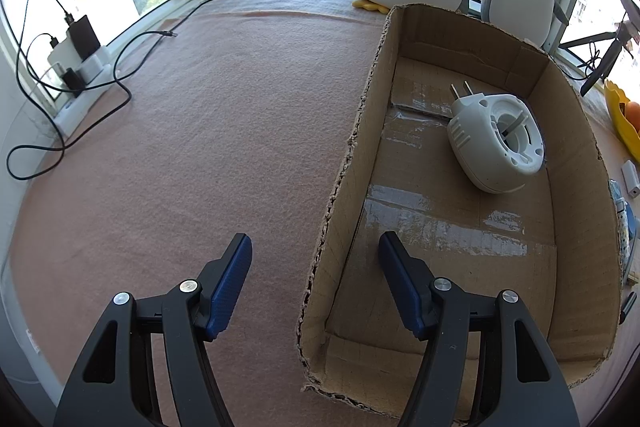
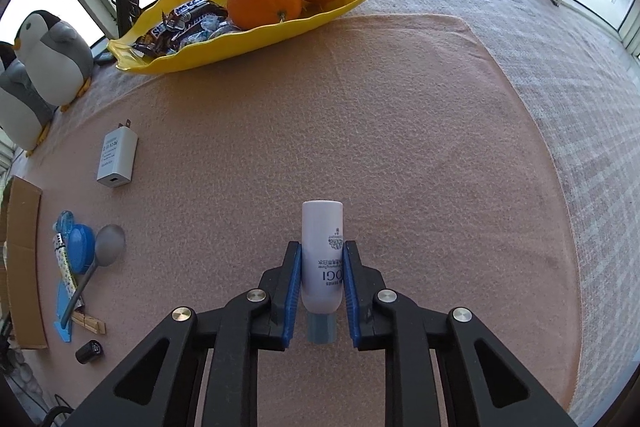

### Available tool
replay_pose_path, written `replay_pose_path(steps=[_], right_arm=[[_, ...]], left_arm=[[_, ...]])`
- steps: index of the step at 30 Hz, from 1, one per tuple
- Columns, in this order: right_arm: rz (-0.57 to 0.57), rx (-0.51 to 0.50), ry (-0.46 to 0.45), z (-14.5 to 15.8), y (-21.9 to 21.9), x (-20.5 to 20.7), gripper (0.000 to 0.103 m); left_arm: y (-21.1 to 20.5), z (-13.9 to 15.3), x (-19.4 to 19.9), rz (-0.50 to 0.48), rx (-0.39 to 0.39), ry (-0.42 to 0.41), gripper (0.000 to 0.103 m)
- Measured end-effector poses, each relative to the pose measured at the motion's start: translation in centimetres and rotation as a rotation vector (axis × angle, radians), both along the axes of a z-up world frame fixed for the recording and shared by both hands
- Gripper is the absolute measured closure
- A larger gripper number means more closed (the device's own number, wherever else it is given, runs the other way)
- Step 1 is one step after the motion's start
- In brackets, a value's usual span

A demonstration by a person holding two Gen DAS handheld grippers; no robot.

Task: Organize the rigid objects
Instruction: 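Carry the white lotion bottle with the right gripper over the box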

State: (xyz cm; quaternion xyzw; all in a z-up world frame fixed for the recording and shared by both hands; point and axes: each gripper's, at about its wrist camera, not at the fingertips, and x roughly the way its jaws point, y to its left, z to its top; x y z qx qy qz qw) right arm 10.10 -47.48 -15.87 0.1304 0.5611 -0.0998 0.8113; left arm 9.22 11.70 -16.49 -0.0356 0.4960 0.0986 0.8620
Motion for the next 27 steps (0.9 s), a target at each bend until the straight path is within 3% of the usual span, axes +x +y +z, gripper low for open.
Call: replay_pose_path(steps=[10,19,27], right_arm=[[0.117,0.04,-0.132,5.3,6.6,-0.3,0.085],[0.322,0.086,-0.221,9.8,16.0,0.3,0.085],[0.531,0.136,-0.251,11.8,25.6,0.5,0.085]], left_arm=[[0.0,0.0,0.1,0.001,-0.001,-0.001,0.037],[0.0,0.1,0.2,0.002,-0.004,-0.003,0.037],[0.1,0.0,0.3,0.004,-0.01,-0.007,0.037]])
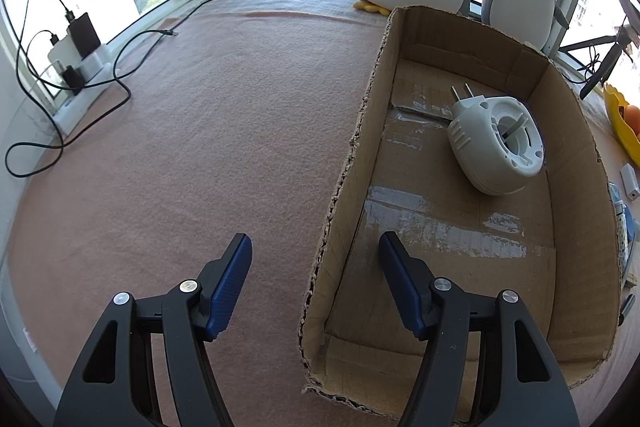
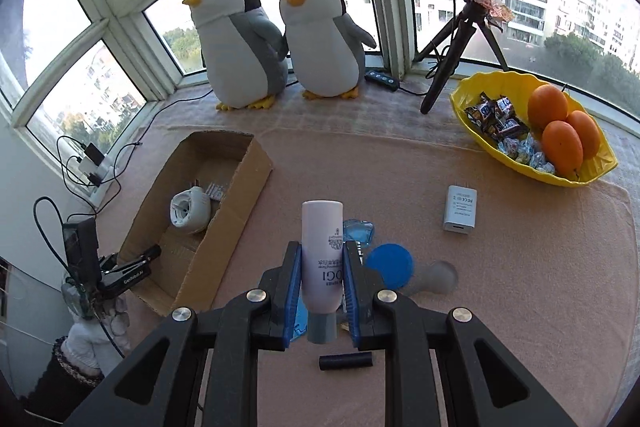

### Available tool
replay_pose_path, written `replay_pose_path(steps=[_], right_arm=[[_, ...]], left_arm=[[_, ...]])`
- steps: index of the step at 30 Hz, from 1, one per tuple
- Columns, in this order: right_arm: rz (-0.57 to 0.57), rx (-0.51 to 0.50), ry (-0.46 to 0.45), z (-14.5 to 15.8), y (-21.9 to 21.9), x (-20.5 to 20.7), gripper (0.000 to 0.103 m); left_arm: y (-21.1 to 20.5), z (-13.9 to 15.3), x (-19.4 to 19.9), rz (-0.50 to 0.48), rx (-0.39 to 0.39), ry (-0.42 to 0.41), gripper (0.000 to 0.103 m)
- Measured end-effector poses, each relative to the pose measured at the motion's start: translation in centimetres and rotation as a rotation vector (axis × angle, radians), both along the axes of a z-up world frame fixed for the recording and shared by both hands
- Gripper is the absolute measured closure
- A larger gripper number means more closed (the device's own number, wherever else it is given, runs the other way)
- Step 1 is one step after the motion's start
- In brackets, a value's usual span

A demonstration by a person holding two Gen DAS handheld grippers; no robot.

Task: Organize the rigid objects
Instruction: 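Carry the white lotion bottle with the right gripper over the box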

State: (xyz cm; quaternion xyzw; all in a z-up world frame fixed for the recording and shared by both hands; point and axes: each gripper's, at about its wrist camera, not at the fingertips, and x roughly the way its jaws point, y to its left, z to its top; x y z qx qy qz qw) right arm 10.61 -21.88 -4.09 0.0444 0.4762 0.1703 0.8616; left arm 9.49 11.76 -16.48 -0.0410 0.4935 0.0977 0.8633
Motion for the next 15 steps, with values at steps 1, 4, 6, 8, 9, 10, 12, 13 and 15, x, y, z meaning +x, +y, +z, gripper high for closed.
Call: replay_pose_path(steps=[1,4,6,8,9,10,12,13,15], right_arm=[[0.025,0.002,0.0,0.1,1.1,0.0,0.085],[0.094,0.001,0.004,0.1,4.3,-0.1,0.085],[0.131,0.003,0.01,-0.2,6.2,0.0,0.085],[0.169,0.0,0.013,-0.5,8.1,0.0,0.085],[0.187,-0.004,0.014,-0.7,9.0,0.0,0.085],[0.203,-0.008,0.014,-0.9,9.8,0.0,0.085],[0.231,-0.01,0.022,-1.6,11.6,0.1,0.085],[0.242,-0.009,0.029,-2.0,12.3,0.2,0.085],[0.263,-0.01,0.045,-2.8,13.9,0.4,0.085]], left_arm=[[0.0,0.0,0.0,0.0,0.0,0.0,0.037],[0.0,0.0,0.0,0.0,0.0,-0.001,0.037],[0.0,0.0,-0.1,0.0,0.0,-0.001,0.037],[0.0,0.0,0.0,0.001,-0.001,-0.001,0.037],[0.0,-0.1,-0.1,0.001,-0.001,-0.001,0.037],[0.0,-0.1,-0.1,0.002,-0.002,-0.002,0.037],[0.0,-0.1,-0.1,0.001,-0.001,-0.002,0.037],[0.0,-0.1,-0.1,0.001,-0.001,-0.002,0.037],[0.0,-0.1,-0.1,0.001,-0.002,-0.002,0.037]])
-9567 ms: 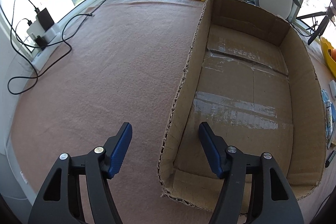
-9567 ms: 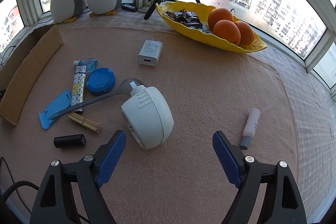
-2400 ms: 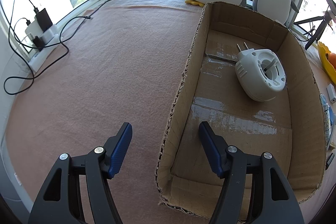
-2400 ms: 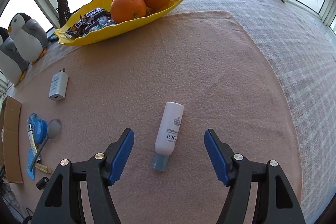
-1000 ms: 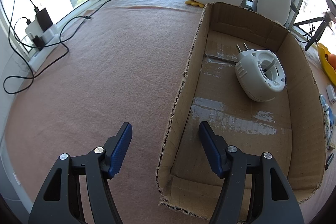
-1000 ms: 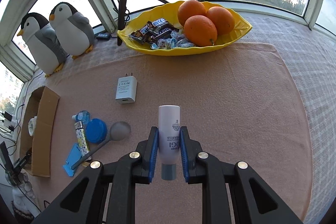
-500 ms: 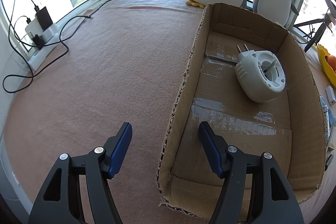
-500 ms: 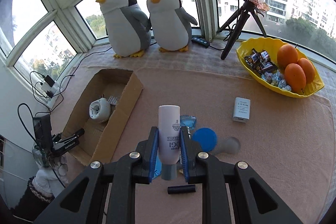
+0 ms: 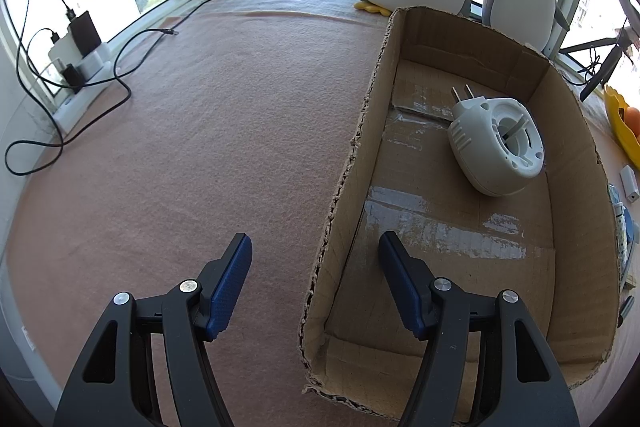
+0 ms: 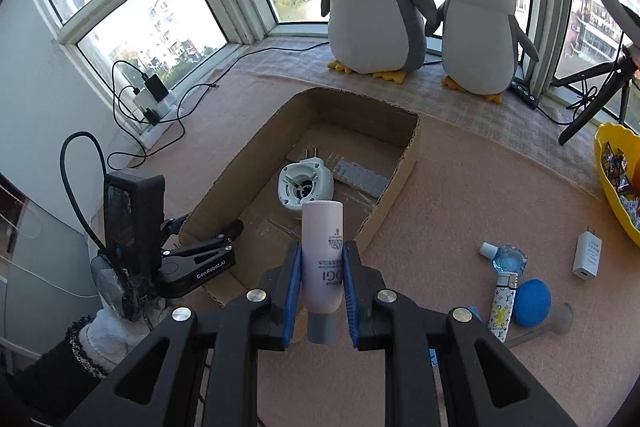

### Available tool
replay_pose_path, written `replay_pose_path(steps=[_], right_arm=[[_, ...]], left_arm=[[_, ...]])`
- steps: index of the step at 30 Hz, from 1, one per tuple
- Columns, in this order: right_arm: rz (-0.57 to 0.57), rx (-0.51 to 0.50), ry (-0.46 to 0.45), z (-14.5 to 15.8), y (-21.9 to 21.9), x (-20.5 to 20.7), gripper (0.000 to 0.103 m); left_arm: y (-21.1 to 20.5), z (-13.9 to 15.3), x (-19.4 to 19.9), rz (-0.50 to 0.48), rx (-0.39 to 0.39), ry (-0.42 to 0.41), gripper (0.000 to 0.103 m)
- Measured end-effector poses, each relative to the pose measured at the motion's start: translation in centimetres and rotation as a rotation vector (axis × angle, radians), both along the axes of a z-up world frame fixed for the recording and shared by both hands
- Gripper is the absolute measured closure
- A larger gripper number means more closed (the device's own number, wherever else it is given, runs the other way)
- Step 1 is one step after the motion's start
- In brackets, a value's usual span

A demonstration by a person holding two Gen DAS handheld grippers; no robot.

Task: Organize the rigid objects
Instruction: 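Carry the white lotion bottle with the right gripper over the box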

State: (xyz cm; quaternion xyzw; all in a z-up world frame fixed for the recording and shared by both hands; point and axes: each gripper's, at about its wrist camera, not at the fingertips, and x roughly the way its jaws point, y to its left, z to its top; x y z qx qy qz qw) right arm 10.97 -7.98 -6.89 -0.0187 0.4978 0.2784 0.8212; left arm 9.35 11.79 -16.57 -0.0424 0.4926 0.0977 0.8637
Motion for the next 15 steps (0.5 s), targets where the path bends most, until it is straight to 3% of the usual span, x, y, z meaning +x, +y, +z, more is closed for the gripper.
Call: replay_pose_path(steps=[7,15], right_arm=[[0.059,-0.05,0.029,-2.9,4.5,0.0,0.085],[0.077,-0.095,0.038,-4.8,6.5,0.0,0.085]], left_arm=[[0.0,0.0,0.0,0.001,-0.002,-0.002,0.037],[0.0,-0.1,-0.1,0.001,-0.002,-0.003,0.037]])
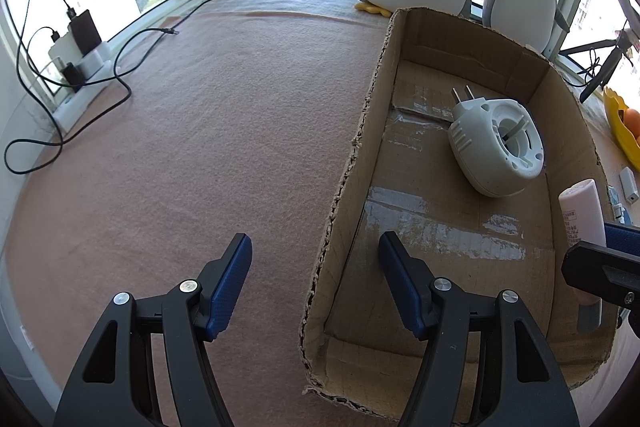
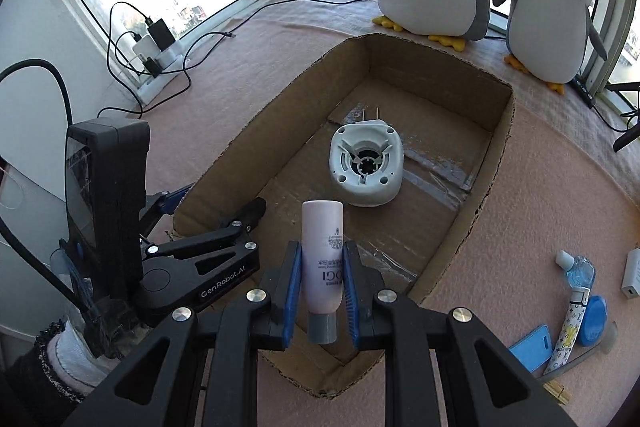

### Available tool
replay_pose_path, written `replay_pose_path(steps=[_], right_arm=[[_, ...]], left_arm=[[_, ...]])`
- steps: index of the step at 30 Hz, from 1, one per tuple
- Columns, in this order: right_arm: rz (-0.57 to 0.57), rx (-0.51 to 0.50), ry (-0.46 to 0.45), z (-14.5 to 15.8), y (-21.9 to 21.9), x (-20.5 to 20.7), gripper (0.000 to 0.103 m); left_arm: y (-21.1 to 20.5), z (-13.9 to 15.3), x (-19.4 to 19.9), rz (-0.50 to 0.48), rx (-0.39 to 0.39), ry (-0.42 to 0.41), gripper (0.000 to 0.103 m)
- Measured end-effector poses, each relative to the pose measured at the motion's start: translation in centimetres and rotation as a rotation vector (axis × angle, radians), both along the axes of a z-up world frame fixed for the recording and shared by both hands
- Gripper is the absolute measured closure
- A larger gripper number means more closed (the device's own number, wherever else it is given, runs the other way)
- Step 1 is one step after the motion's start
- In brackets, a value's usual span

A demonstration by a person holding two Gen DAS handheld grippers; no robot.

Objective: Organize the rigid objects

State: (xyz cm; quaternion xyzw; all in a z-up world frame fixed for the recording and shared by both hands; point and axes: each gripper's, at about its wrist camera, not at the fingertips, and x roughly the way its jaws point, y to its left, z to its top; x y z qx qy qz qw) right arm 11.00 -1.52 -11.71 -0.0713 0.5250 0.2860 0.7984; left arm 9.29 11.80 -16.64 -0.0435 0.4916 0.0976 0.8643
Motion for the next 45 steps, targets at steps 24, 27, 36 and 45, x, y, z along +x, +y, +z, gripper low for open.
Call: replay_pose_path(steps=[24,27,36,45], right_arm=[[-0.022,0.053,0.006,0.6,-1.3,-0.4,0.071],[-0.034,0.077,0.002,1.3,-2.2,-0.7,0.071],[-0.14,0.126,-0.02,3.1,-7.6,-0.9,0.071],[-0.31,0.108,-0.053,4.0,-16.2,-0.6,0.07]], left_arm=[[0.1,0.0,-0.1,-0.001,0.0,0.0,0.037],[0.1,0.1,0.0,-0.002,0.003,0.0,0.037],[0.1,0.1,0.0,-0.005,0.009,-0.001,0.037],[0.1,0.1,0.0,-0.007,0.013,-0.002,0.037]])
